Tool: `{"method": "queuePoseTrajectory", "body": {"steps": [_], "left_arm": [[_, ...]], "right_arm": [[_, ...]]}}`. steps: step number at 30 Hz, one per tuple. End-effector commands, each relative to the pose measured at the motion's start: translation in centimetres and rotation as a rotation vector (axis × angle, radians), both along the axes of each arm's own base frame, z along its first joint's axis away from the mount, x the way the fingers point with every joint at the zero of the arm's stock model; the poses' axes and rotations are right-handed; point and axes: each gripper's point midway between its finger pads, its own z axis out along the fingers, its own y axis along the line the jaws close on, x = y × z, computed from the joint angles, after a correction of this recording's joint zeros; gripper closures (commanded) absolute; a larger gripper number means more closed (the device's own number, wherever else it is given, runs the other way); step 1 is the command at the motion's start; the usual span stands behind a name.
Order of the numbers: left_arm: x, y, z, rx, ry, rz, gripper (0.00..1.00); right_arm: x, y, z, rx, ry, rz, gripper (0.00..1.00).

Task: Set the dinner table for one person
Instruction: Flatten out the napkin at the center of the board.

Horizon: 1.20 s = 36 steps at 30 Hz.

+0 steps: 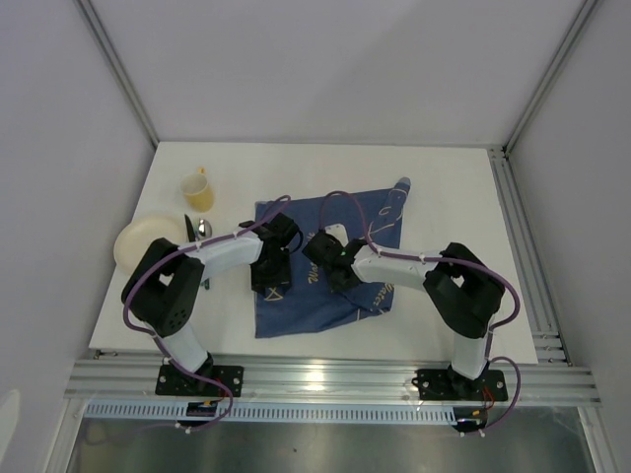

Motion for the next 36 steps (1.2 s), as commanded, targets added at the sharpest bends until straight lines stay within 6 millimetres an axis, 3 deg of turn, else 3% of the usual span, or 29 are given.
{"method": "queuePoseTrajectory", "body": {"steps": [1,2,5,14,17,23,33,36], "left_arm": [[-0.9,1.2,0.0,0.031,0.022,-0.001,0.44],[-0.9,1.2,0.0,0.031,0.022,-0.001,0.44],[-0.8,1.2,0.0,0.03,0.02,0.0,0.44],[-1.0,1.5,0.2,0.044,0.027,-0.005,0.44],[-1.4,2.0,0.8,0.053,0.023,-0.022,0.43],[-1.8,2.9,1.3,0.092,0.028,-0.035,0.43],[-1.8,3.3,1.7,0.104,0.018,-0.036,0.42],[-1.5,3.3,1.9,0.104,0.014,-0.041,0.42]], "right_arm": [[0.8,0.7,1.6,0.018,-0.047,-0.014,0.74],[1.0,0.6,2.1,0.018,-0.062,-0.018,0.83],[1.2,0.3,3.0,0.015,-0.082,-0.025,0.92],[1.4,-2.3,6.5,-0.027,-0.165,-0.068,0.89],[1.1,-4.1,7.4,-0.062,-0.193,-0.102,0.89],[-1.0,-8.1,7.4,-0.124,-0.179,-0.185,0.9],[-4.6,-17.4,7.1,-0.29,-0.134,-0.45,1.0],[-5.2,-18.9,7.2,-0.275,-0.119,-0.5,1.0]]}}
